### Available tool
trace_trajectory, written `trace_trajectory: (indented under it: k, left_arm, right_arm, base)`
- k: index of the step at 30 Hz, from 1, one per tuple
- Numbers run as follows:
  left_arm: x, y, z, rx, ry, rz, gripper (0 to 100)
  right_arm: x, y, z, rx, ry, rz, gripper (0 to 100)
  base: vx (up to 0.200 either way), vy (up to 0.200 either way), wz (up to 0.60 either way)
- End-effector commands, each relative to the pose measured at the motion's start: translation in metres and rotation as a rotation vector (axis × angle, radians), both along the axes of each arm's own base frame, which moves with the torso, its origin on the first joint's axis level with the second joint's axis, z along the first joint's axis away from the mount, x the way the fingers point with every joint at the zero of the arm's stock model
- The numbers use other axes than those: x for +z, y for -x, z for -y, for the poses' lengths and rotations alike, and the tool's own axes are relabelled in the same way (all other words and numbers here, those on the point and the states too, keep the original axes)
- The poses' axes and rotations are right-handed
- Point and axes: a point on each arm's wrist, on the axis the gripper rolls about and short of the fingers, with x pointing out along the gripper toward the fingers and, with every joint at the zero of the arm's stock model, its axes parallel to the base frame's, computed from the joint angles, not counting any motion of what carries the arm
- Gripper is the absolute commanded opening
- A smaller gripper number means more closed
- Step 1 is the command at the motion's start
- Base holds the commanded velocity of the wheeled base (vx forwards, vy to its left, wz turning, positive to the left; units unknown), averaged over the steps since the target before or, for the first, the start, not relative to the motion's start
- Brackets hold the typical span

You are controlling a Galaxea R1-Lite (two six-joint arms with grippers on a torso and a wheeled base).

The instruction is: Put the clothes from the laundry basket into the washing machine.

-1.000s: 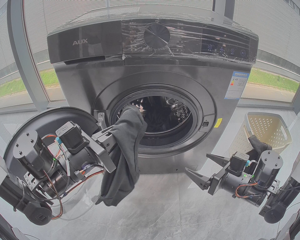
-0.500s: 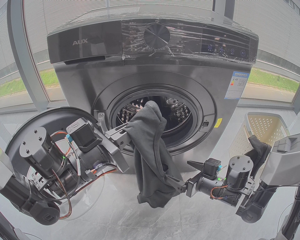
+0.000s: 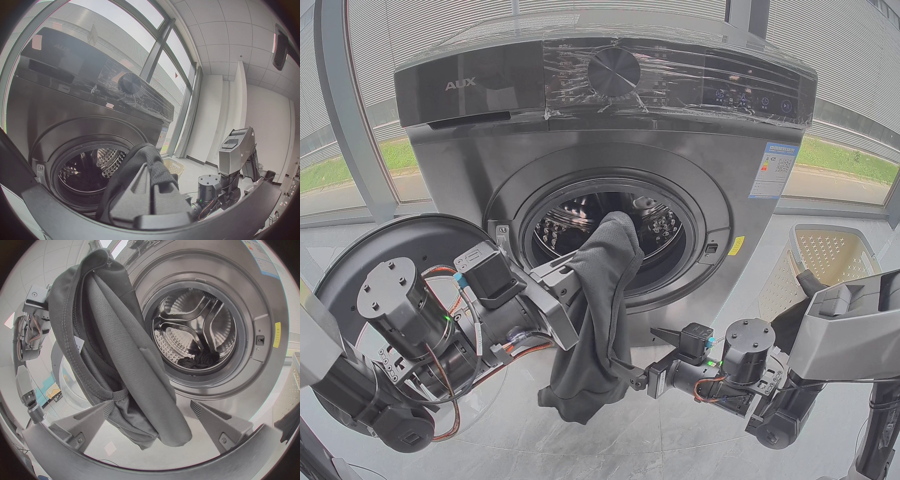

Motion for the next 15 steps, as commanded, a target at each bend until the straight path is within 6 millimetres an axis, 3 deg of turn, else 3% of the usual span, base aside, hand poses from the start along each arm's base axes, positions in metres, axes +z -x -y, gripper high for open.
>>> trace_trajectory:
  k: [1, 9, 15]
  left_arm:
    - [-0.002, -0.001, 0.003, -0.004, -0.003, -0.002, 0]
    - [-0.002, -0.002, 0.003, -0.002, -0.004, -0.001, 0]
    - [0.001, -0.001, 0.003, -0.003, 0.002, 0.009, 0]
  right_arm:
    - [-0.009, -0.005, -0.011, 0.015, 0.0, -0.005, 100]
    - [-0.009, 0.01, -0.025, 0.085, -0.013, -0.018, 100]
    - [-0.01, 0.008, -0.032, 0.09, -0.02, -0.007, 100]
  base:
    - [0.0, 0.0, 0.0]
    - [0.0, 0.0, 0.0]
    - [0.0, 0.0, 0.0]
